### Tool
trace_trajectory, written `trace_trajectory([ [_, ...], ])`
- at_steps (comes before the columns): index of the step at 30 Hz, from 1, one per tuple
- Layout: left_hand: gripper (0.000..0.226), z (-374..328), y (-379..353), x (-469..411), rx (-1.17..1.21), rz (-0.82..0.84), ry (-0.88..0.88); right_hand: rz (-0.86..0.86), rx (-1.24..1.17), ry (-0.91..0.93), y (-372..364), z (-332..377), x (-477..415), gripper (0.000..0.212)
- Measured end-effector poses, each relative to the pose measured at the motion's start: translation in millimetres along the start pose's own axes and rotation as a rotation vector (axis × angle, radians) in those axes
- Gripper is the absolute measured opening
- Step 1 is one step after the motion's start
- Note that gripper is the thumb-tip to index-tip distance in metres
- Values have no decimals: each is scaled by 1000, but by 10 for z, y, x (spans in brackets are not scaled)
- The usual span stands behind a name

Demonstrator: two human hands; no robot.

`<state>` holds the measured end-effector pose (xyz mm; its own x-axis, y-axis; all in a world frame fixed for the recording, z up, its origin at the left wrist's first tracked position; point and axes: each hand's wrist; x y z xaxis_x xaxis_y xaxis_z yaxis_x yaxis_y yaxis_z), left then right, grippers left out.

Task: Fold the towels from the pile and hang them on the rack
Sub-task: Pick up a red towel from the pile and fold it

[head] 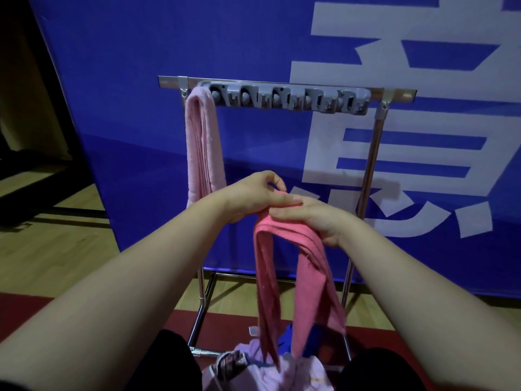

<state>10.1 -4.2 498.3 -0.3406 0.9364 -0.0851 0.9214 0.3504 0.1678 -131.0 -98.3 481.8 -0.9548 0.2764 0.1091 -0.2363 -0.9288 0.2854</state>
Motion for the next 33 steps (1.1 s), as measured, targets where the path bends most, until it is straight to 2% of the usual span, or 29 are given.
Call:
trace_trajectory([
  [2, 47, 23, -11, -6, 50, -44, -64, -41, -66, 44, 21, 16, 8, 33],
  [4, 44, 43, -9, 8, 99, -75, -103, -104, -136, 106, 41, 16, -22, 39],
  [6, 35, 73, 5, 51, 147, -74, -96, -175, -195, 144, 73, -15, -69, 48],
  [8, 43, 123, 46, 107, 168, -24, -45, -219, -234, 132, 104, -45, -99, 57],
  [12, 42, 194, 153, 262, 143, 142, -5, -258, -251, 126, 106, -34, -99, 48],
  [16, 55, 276, 230, 327, 175, 188, -8, -255, -290, 149, 61, 9, -119, 46],
  [19, 60, 345, 215, 317, 48, 152, -30, -249, -297, 149, 25, 30, -132, 45],
  [23, 54, 435, 43, 279, -1, 52, -99, -228, -389, 175, 2, 32, -140, 42],
  [28, 45, 559, -118, 156, -134, -226, -187, -221, -456, 159, 17, 60, -121, 38],
  [31, 43, 721, -116, 29, -254, -256, -191, -215, -478, 150, 48, 85, -87, 40],
  [33, 29, 875, -60, -70, -414, -253, -153, -225, -500, 132, 76, 79, -84, 39],
])
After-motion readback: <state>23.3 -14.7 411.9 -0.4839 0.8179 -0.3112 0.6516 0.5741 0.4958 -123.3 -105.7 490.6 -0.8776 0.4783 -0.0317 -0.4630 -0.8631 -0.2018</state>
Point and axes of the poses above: each hand's wrist, its own x-axis away from the middle knuckle, its own y-axis out of the back of the hand, z = x × y, and after that the axes turned 14 degrees about x, right-handed
